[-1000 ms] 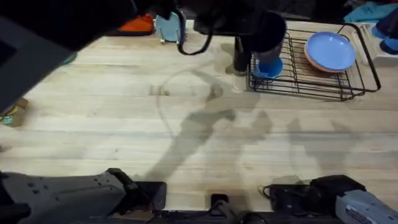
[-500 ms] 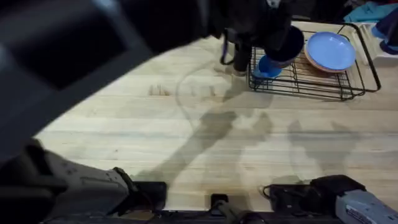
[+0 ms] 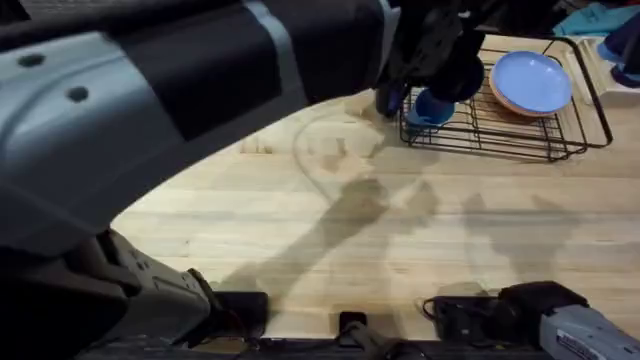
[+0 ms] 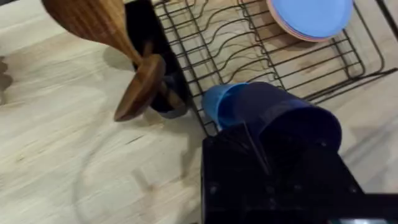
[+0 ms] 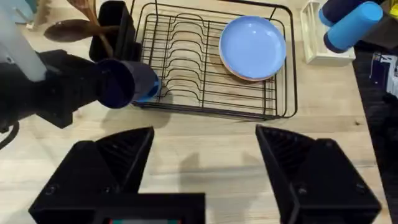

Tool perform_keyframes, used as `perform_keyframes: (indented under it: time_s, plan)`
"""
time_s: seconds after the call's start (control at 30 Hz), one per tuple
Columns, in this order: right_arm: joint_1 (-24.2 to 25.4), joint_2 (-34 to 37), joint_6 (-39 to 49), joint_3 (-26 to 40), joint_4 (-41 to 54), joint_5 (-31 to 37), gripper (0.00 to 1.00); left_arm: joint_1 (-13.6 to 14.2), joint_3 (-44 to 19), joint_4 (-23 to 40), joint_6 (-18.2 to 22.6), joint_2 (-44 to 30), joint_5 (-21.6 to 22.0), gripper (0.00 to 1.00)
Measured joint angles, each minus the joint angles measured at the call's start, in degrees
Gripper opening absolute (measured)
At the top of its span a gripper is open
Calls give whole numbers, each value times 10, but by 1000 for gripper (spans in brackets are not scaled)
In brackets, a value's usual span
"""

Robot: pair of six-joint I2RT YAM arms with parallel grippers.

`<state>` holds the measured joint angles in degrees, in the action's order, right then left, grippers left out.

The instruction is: Pick up the cup on the table and put them onto the rack.

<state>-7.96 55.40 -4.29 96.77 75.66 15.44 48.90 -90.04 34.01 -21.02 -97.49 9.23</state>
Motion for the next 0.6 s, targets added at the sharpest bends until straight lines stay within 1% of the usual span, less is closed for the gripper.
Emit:
perform_keyframes:
  time_s: [0.13,0.33,0.37,0.47,0.6]
  plan:
    - [0,0,0,0,0,0,994,0,0,0,-1,0,11,43]
    - [0,0,0,0,0,0,994,0,0,3,-25,0,31,42]
    - [0,0,0,0,0,0,994,5,0,4,-33,0,37,43]
    - [0,0,0,0,0,0,994,17,0,6,-36,0,40,42]
    - [0,0,0,0,0,0,994,43,0,15,-42,0,59,42]
